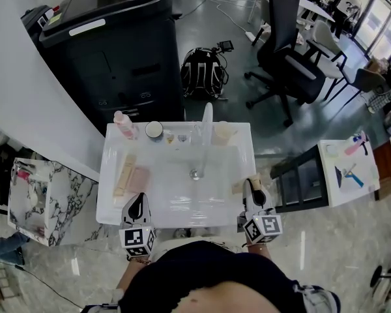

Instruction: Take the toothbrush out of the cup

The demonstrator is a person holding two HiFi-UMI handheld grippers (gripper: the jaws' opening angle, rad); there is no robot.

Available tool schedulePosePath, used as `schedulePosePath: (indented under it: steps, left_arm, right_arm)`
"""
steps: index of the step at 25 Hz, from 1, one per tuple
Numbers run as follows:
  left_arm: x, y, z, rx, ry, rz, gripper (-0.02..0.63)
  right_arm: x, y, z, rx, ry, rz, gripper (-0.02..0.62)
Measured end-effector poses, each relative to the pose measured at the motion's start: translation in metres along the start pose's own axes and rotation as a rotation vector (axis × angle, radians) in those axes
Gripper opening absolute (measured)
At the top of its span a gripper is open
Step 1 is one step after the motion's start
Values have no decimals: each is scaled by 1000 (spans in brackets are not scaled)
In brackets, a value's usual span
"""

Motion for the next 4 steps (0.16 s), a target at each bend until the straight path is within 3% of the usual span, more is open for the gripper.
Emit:
schedulePosePath:
  steps: [4]
  left_arm:
    - [2,1,6,10,1,-2,3]
  right_arm:
    - [0,2,0,-2,-1,5,26]
Point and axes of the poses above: the fingertips, and each gripper's own axes: y forward along the fingers, z to its left, x out of its top, the point moved 5 cm from there along -y, backward along the fingers, and after that the axes turned 5 degrees about z, right-handed, at the moved point
